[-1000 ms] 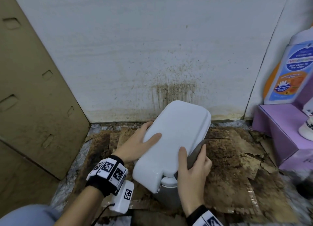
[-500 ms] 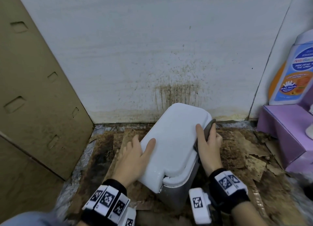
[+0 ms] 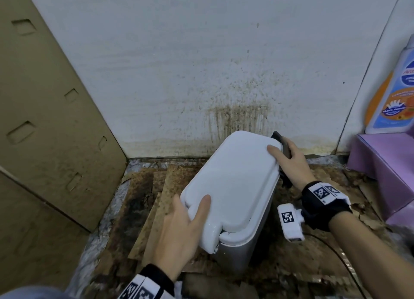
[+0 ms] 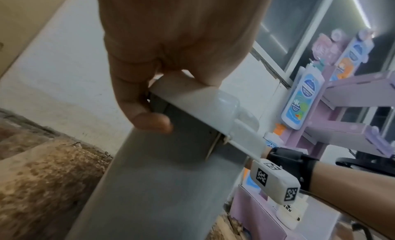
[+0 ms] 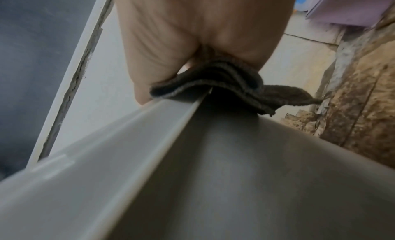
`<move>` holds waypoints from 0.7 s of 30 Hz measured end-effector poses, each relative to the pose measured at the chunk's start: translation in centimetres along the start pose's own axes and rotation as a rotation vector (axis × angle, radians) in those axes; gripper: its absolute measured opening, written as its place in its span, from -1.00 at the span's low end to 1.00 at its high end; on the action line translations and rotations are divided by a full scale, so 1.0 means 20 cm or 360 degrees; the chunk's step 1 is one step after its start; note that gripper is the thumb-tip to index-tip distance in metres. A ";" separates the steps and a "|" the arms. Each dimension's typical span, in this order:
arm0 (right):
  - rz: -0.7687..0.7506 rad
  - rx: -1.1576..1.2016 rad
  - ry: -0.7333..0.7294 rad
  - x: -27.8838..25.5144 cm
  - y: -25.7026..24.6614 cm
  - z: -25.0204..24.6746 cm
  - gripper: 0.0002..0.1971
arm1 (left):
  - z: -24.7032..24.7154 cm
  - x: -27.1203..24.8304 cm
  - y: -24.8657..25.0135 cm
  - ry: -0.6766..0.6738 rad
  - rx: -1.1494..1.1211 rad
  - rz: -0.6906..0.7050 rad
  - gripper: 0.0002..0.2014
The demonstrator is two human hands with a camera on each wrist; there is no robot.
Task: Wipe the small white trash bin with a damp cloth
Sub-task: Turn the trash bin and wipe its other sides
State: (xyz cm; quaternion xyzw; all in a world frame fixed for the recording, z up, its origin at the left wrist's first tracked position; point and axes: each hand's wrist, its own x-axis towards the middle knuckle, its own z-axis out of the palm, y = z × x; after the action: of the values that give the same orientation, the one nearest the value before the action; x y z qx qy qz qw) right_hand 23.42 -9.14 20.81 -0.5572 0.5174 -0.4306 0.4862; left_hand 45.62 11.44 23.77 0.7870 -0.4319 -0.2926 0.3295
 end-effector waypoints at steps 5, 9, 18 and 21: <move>-0.0031 0.0243 0.0122 -0.03 0.00 0.02 -0.49 | 0.00 0.03 -0.02 0.0074 -0.0076 0.0085 -0.58; -0.0072 0.0356 0.0307 -0.08 0.03 0.04 -0.43 | -0.02 0.10 -0.05 -0.0022 0.0073 0.0129 -0.33; -0.0107 0.0319 0.1115 -0.37 0.04 0.16 -0.26 | -0.17 0.34 0.05 -0.0141 0.0309 0.0259 -0.26; -0.0075 0.0352 0.1211 -0.45 0.07 0.21 -0.22 | -0.18 0.41 0.06 -0.0149 0.0329 0.0339 -0.34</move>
State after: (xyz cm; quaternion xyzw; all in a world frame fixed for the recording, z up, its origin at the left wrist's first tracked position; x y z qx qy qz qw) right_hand 26.44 0.24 19.06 -0.3139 0.5982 -0.6704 0.3069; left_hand 51.51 4.72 25.50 0.7519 -0.5556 -0.2463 0.2556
